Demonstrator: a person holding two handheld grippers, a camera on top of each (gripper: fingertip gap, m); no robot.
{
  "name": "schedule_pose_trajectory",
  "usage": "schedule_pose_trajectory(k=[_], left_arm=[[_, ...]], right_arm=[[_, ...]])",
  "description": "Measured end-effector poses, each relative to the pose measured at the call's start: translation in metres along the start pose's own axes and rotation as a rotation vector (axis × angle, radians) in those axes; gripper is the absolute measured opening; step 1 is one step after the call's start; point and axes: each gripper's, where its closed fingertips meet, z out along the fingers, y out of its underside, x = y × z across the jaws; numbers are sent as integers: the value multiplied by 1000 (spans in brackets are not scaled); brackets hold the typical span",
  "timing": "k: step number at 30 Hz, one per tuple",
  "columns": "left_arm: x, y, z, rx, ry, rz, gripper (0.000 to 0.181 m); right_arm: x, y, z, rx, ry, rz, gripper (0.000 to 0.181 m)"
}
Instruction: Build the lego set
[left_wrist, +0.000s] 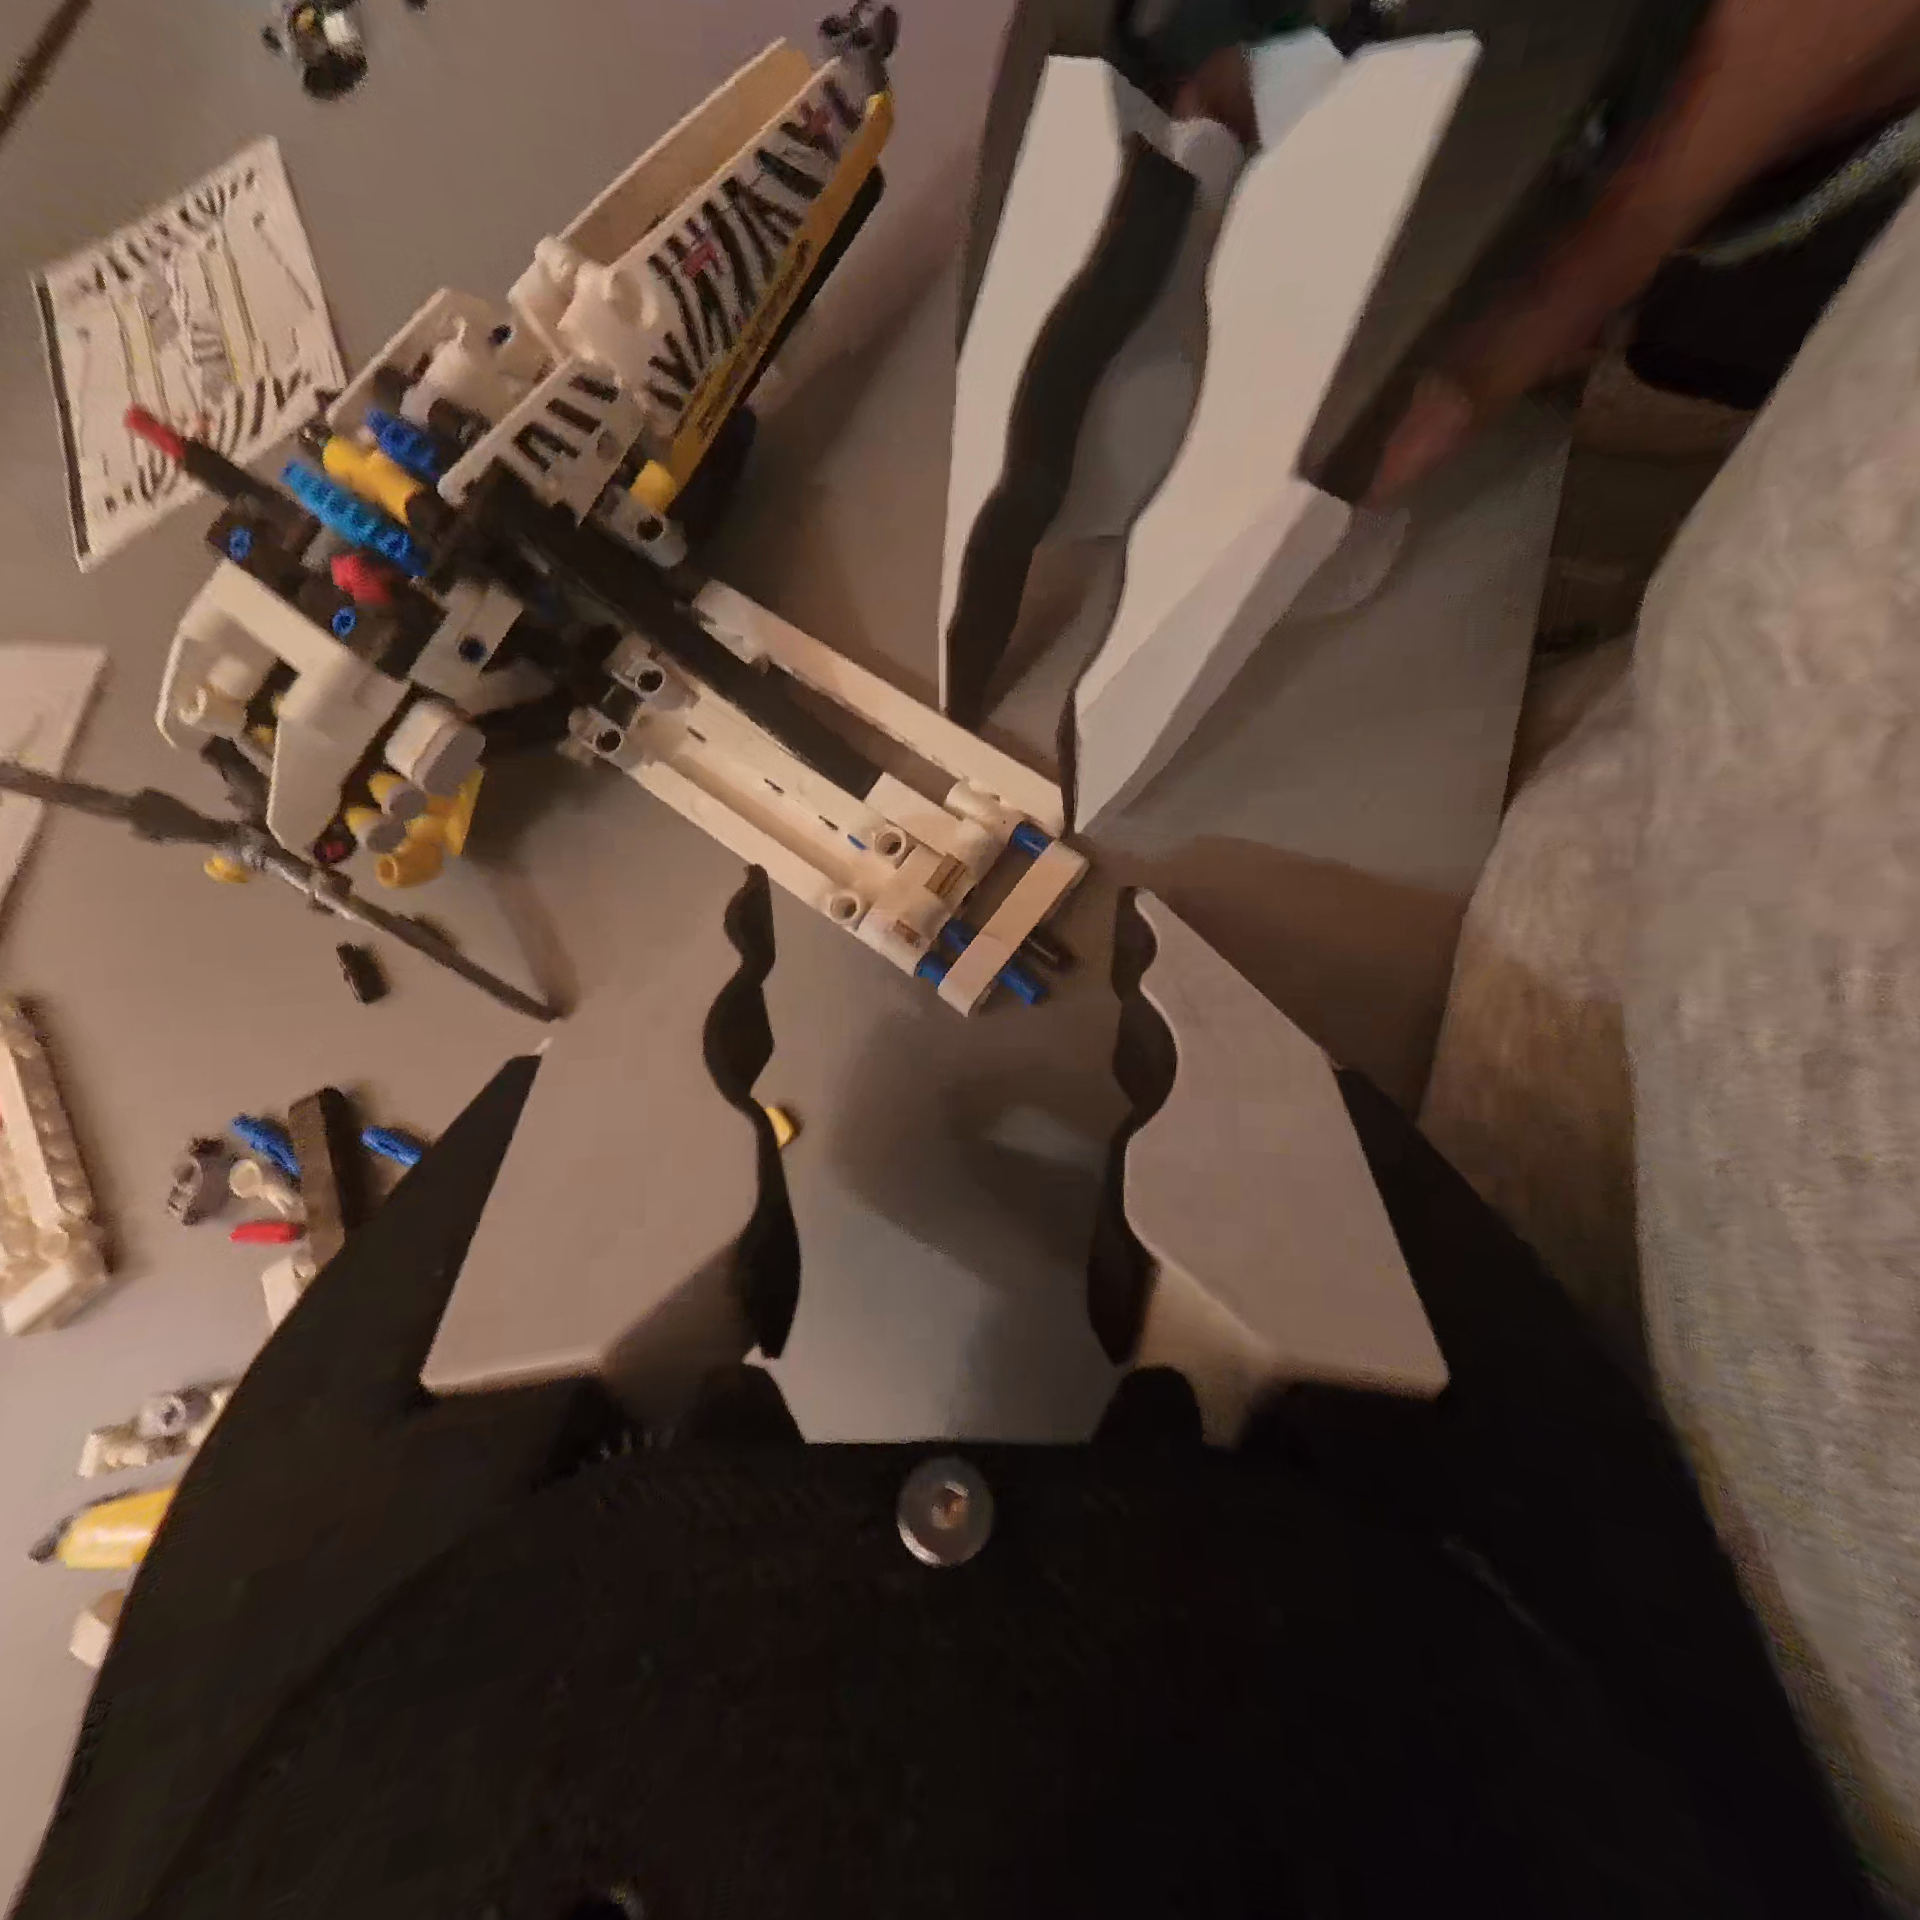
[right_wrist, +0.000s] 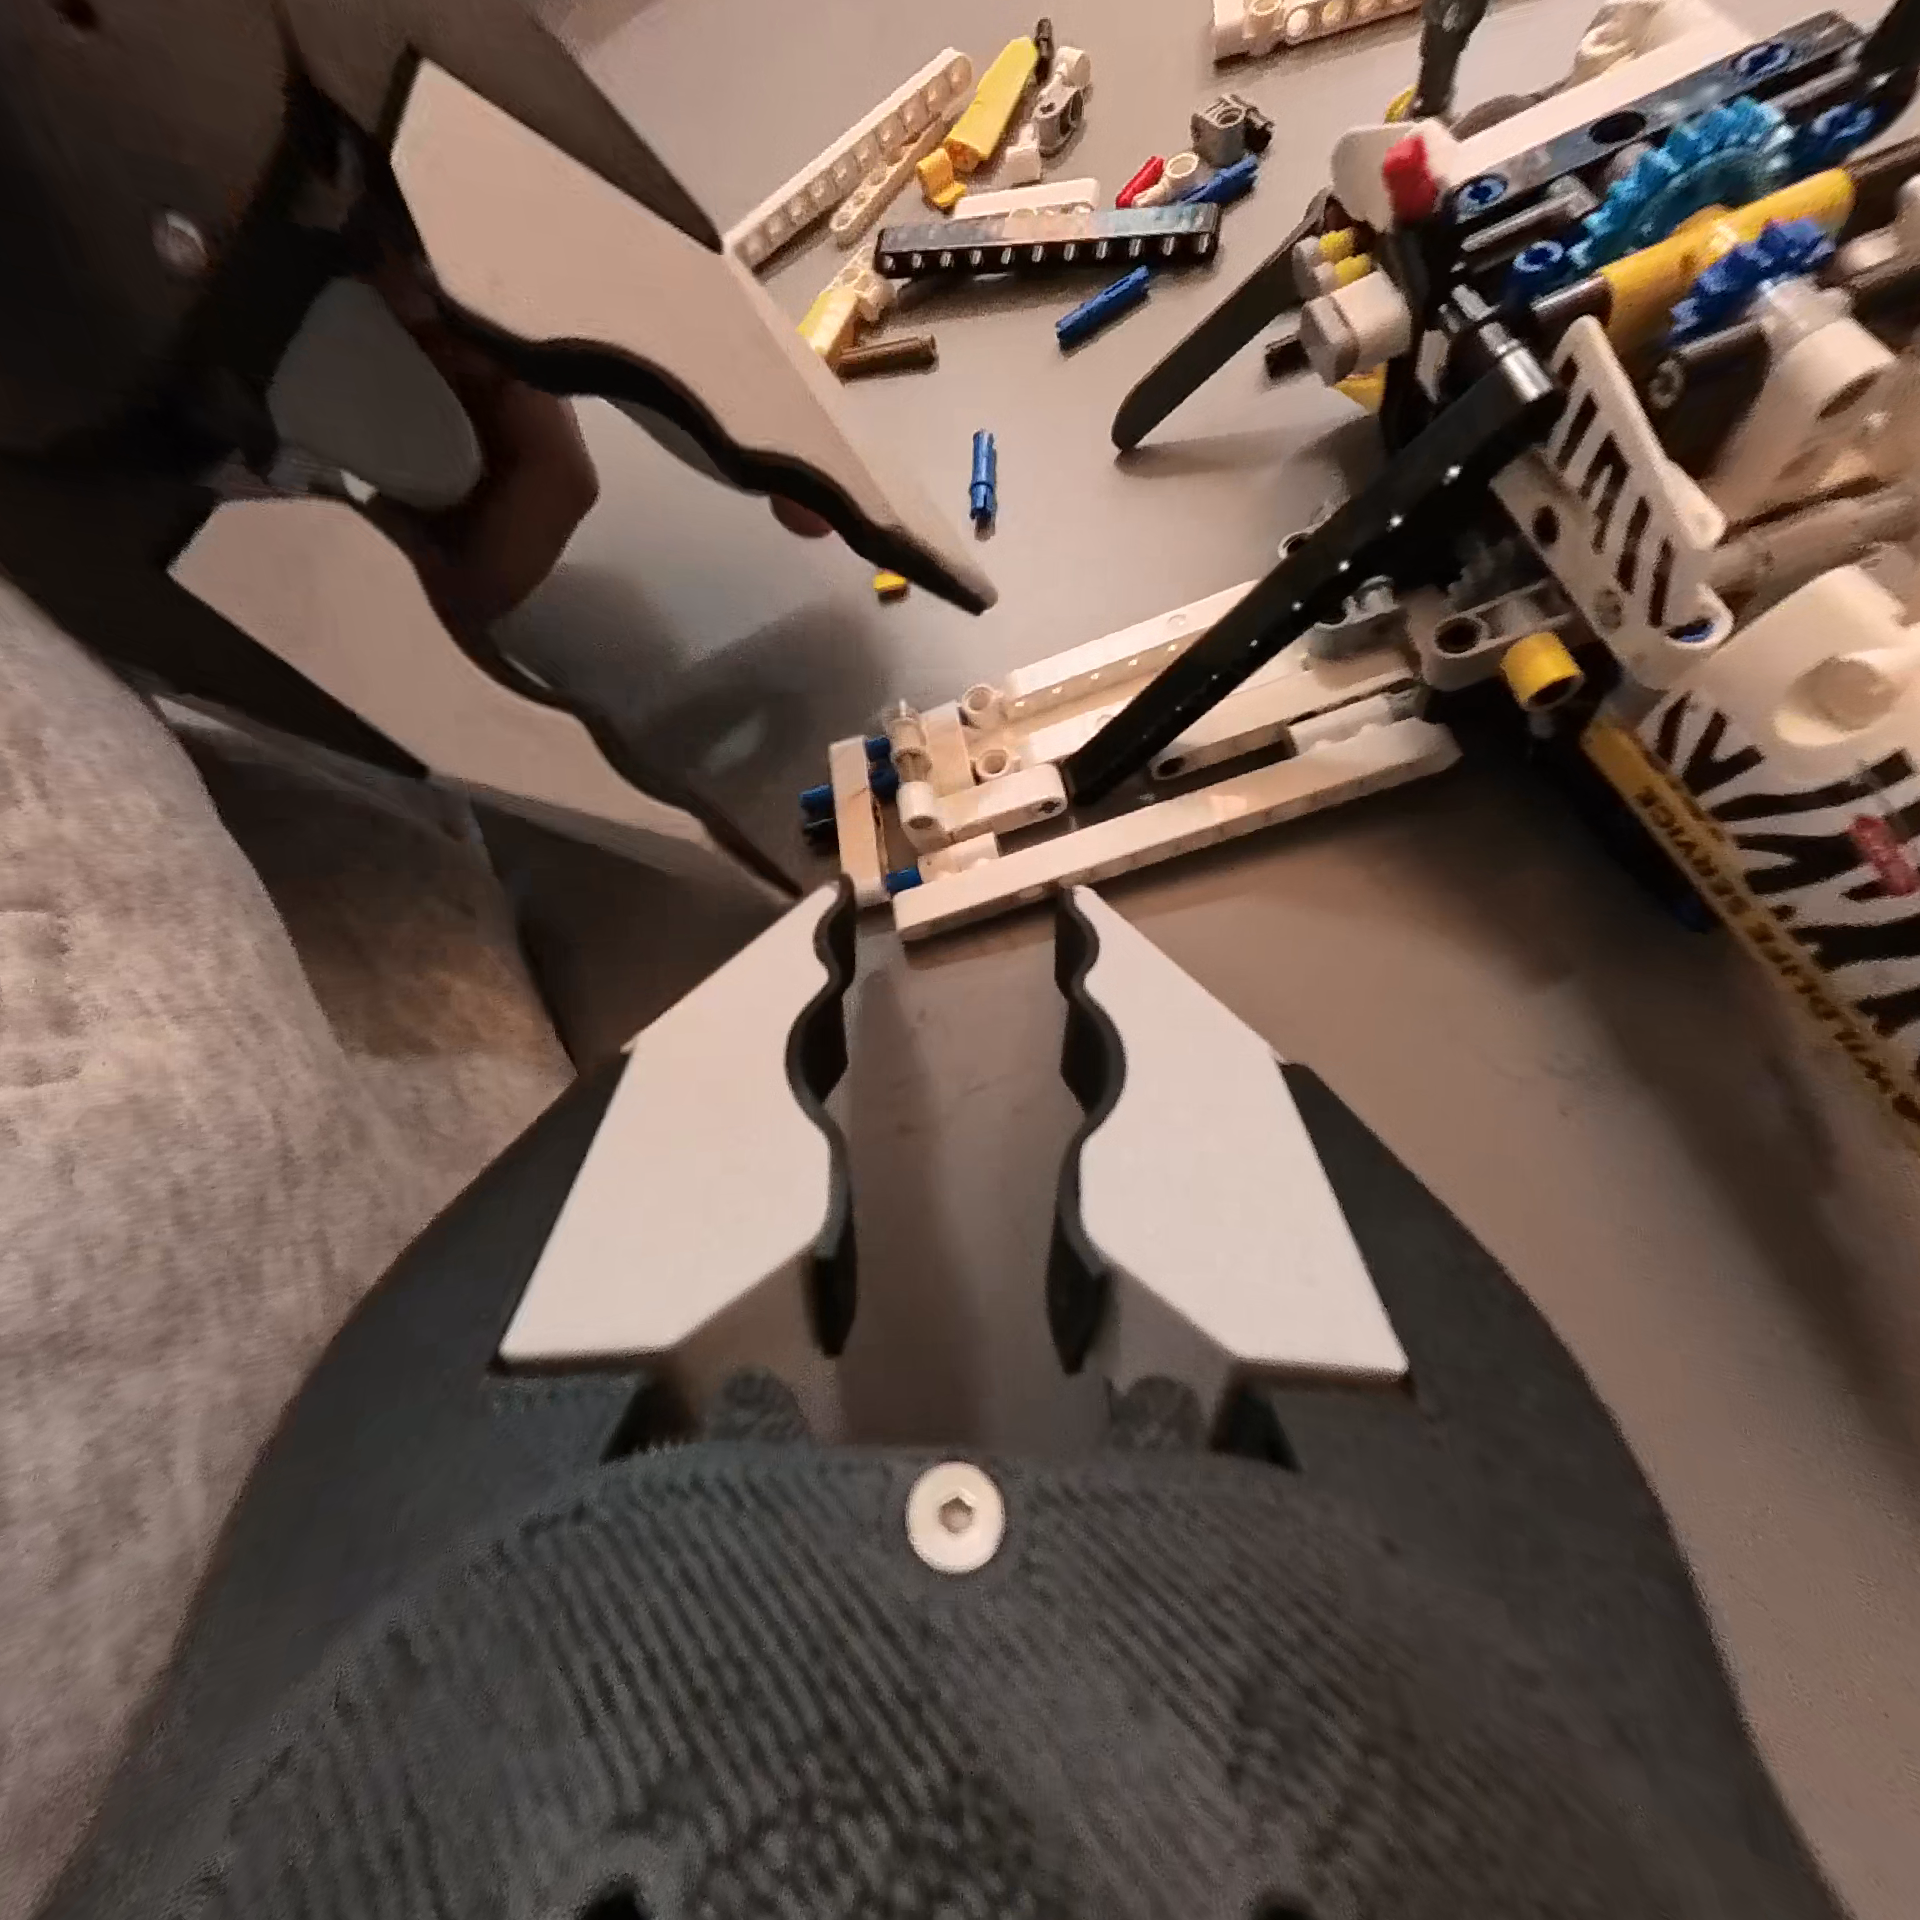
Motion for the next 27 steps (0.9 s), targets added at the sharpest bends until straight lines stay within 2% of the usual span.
schedule_pose_trajectory(k=[3,5,8,11,16,20,27], left_arm=[[-1,1,4,-4,18,101,66],[1,-4,5,14,68,144,61],[7,-5,4,5,166,237,41],[6,2,9,-56,200,323,41],[14,0,11,-60,358,389,30],[16,-3,9,-75,440,359,21],[16,-5,8,-26,408,289,20]], right_arm=[[0,0,-1,2,-33,34,36],[0,-1,-2,4,-50,60,35],[3,-1,-2,8,-58,104,29],[1,-1,-3,14,-91,148,28],[-2,1,-6,20,-135,191,27],[-1,2,-9,24,-169,243,23],[10,-2,-11,61,-187,377,16]])
